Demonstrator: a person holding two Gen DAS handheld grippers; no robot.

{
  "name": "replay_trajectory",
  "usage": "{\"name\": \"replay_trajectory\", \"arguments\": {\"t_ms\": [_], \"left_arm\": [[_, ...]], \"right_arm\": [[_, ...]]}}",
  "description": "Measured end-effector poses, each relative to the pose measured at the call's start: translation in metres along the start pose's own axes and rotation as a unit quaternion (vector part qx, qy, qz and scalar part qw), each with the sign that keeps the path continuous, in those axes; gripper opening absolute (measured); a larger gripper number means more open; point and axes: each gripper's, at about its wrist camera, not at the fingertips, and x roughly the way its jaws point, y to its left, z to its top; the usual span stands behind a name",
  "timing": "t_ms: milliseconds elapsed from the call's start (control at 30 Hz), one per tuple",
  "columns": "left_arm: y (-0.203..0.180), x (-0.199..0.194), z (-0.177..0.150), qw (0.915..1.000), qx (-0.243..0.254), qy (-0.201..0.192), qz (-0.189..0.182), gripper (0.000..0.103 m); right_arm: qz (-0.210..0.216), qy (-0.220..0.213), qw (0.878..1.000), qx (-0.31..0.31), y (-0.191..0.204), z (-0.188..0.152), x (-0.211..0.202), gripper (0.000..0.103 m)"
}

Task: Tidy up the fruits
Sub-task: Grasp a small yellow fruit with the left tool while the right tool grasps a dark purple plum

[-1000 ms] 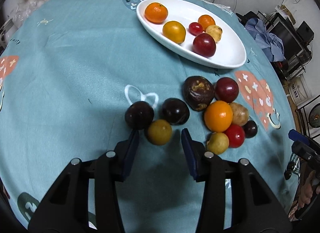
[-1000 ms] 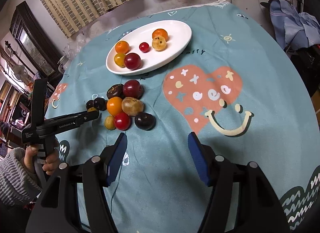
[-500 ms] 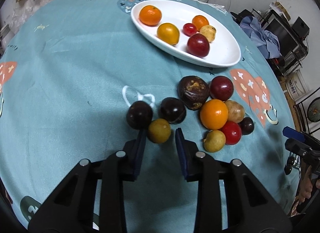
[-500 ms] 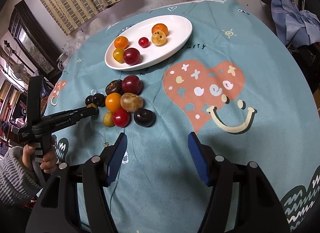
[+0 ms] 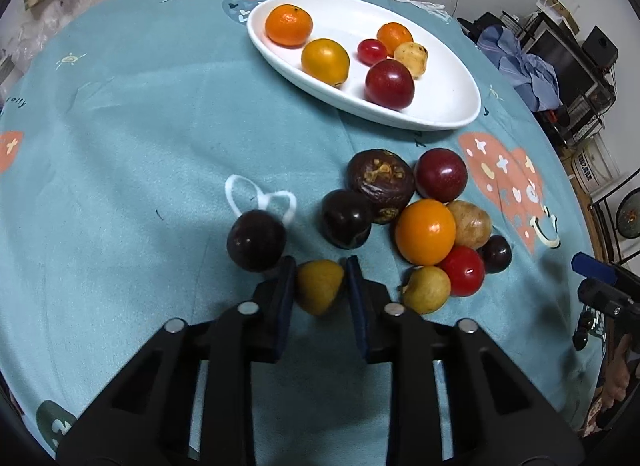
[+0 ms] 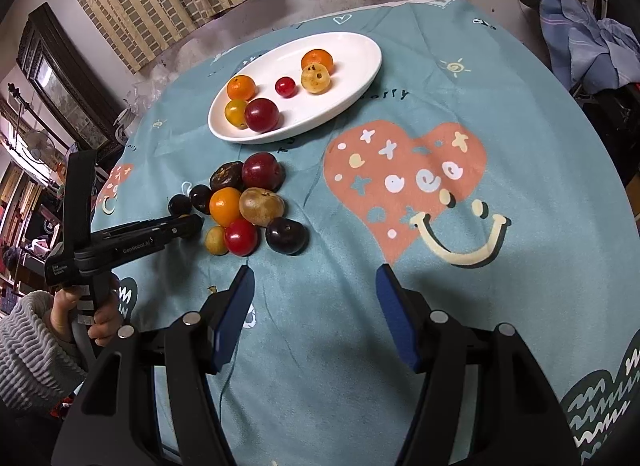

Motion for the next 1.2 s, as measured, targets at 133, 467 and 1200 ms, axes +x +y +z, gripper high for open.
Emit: {"name": "replay_trajectory", "arguments": {"t_ms": [133, 467, 1200], "left_arm": [[0.001, -0.015, -0.007, 0.9999, -0.004, -0.009, -0.003, 0.026], [0.007, -0.051, -0.037, 0.9995, -0.024, -0.018, -0.004, 0.026], [-0.029, -0.042, -0.034, 0.9997, 0.011, 0.002, -0.022, 0.026]], "right_arm": [[-0.001, 0.003, 1.000, -0.030, 0.009, 0.005, 0.008, 0.063], [0.010, 0.038, 0.992, -0.119, 0.040, 0.020, 0.061, 0.046], [0.032, 0.031, 0.996, -0.079, 0.021, 0.023, 0.070, 0.032]]}}
